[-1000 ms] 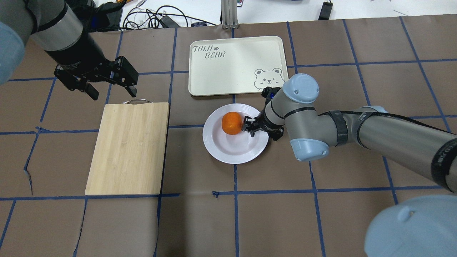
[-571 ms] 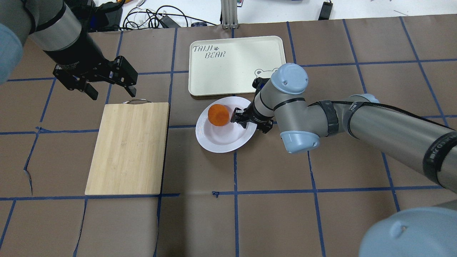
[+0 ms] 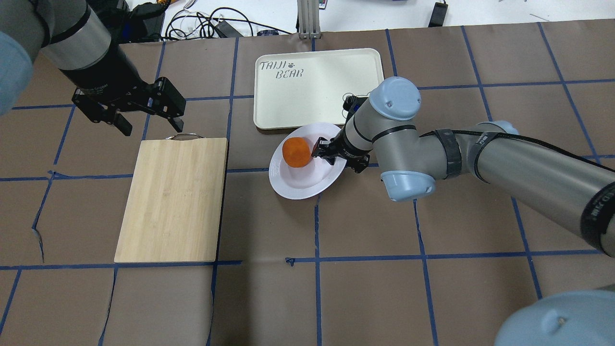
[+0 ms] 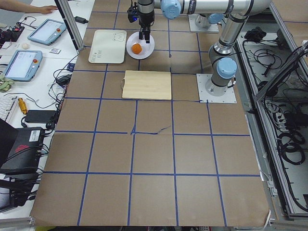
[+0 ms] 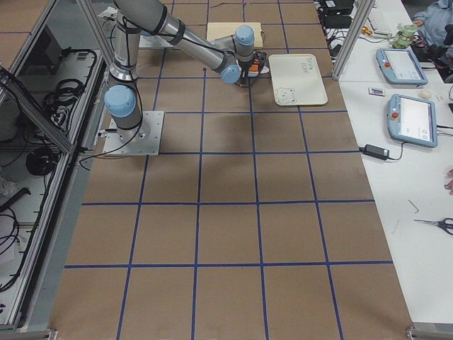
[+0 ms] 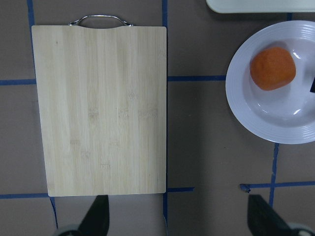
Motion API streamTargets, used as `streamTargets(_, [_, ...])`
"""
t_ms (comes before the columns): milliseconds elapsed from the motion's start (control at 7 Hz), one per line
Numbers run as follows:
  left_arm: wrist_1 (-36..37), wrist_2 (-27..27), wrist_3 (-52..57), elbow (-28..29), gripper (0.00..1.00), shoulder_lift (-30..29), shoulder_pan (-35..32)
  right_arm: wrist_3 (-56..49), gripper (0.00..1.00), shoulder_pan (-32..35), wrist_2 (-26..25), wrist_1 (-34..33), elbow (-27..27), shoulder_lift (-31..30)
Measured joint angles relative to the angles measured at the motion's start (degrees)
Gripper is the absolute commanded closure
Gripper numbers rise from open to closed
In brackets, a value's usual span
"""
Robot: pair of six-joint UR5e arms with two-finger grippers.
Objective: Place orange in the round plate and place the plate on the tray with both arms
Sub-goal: 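Tilt the plate up with the right gripper, orange rolling against it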
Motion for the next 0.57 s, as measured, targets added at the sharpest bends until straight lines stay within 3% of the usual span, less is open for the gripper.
streamTargets(571, [0.0,1.6,0.0,-0.4,0.00,0.0,0.0,1.3,1.00,-4.5,7.6,-0.3,-0.5,-3.5])
